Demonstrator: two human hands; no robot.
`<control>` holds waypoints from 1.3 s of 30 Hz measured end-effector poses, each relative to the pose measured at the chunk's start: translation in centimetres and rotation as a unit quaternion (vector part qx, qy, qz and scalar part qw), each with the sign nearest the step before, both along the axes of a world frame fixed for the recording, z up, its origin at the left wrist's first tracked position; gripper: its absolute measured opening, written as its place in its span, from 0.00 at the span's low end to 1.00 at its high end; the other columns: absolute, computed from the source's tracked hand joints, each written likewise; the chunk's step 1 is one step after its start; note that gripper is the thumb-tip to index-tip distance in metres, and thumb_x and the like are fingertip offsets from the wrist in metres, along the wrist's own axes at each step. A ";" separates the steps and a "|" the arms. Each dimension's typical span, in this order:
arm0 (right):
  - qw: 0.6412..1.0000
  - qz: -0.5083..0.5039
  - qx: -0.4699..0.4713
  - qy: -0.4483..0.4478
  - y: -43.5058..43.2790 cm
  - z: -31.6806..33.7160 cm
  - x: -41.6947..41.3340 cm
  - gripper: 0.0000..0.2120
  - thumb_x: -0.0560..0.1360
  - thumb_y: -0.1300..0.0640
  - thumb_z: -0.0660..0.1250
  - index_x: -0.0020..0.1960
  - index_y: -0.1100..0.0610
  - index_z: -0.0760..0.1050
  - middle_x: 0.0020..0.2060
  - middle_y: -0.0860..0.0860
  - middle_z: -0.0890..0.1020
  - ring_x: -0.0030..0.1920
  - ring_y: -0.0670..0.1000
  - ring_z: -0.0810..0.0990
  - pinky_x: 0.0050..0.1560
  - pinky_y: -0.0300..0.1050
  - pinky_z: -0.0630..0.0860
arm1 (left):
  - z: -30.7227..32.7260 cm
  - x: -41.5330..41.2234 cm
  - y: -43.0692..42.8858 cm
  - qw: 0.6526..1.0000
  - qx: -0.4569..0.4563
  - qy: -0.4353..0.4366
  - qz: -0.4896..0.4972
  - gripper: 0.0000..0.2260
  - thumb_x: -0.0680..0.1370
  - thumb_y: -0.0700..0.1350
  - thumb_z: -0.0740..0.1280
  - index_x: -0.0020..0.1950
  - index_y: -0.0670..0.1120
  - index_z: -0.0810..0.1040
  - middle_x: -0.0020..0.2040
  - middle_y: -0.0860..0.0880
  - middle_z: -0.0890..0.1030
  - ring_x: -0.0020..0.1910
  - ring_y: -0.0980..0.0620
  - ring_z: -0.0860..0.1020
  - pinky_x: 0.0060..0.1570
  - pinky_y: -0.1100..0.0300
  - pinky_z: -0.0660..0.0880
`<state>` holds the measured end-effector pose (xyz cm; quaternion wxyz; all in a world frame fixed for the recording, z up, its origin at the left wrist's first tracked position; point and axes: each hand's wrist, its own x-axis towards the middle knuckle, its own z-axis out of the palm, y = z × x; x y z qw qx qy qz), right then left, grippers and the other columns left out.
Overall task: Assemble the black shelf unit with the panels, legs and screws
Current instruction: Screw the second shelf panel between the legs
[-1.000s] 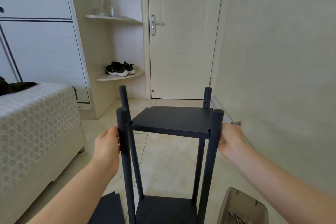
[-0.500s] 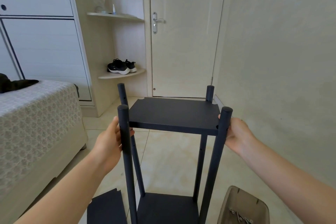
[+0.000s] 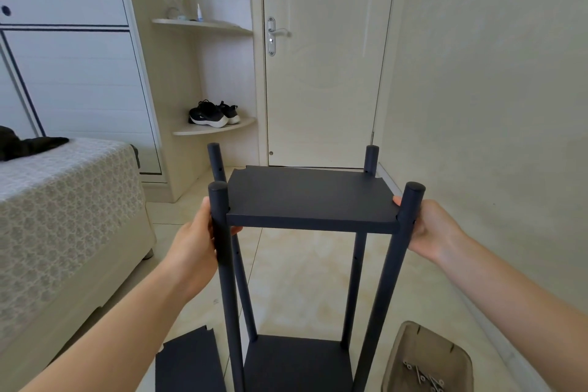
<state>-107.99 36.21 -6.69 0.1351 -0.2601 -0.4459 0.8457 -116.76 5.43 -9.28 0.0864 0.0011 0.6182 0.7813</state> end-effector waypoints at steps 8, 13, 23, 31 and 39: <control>1.000 -0.001 0.011 0.004 -0.5 -0.2 0.3 0.08 0.79 0.64 0.56 0.45 0.57 0.72 0.35 0.50 0.75 0.34 0.49 0.74 0.36 0.40 0.71 | -0.2 -0.5 0.7 0.998 0.006 0.004 0.063 0.18 0.84 0.59 0.55 0.50 0.51 0.79 0.46 0.50 0.83 0.57 0.48 0.79 0.61 0.53 0.67; 0.998 -0.046 0.042 -0.009 -1.3 -0.4 0.8 0.11 0.80 0.61 0.54 0.50 0.57 0.75 0.40 0.52 0.78 0.41 0.51 0.78 0.40 0.42 0.74 | -0.1 -2.0 1.3 0.998 0.024 0.004 0.061 0.18 0.83 0.59 0.57 0.49 0.48 0.79 0.47 0.48 0.82 0.57 0.47 0.78 0.66 0.51 0.67; 0.996 0.015 0.071 0.044 -4.4 -0.4 2.5 0.11 0.80 0.66 0.57 0.52 0.63 0.78 0.47 0.58 0.82 0.46 0.56 0.81 0.48 0.48 0.76 | 0.5 -6.0 1.8 0.995 0.060 0.011 0.082 0.23 0.80 0.66 0.57 0.53 0.48 0.77 0.54 0.50 0.81 0.55 0.53 0.77 0.65 0.56 0.67; 0.995 0.025 0.087 0.041 -4.4 0.4 2.3 0.12 0.80 0.67 0.56 0.52 0.63 0.78 0.46 0.58 0.82 0.46 0.56 0.80 0.51 0.49 0.76 | -0.3 -5.7 1.6 0.996 -0.032 0.074 0.042 0.13 0.79 0.57 0.67 0.53 0.47 0.77 0.50 0.51 0.80 0.54 0.53 0.76 0.60 0.55 0.66; 0.995 0.010 0.100 0.023 -4.6 0.6 1.5 0.13 0.80 0.68 0.54 0.49 0.61 0.77 0.47 0.58 0.79 0.47 0.57 0.78 0.55 0.51 0.73 | -0.5 -5.1 0.7 0.990 -0.064 0.122 0.034 0.09 0.80 0.52 0.66 0.55 0.49 0.75 0.51 0.52 0.80 0.54 0.52 0.76 0.61 0.54 0.64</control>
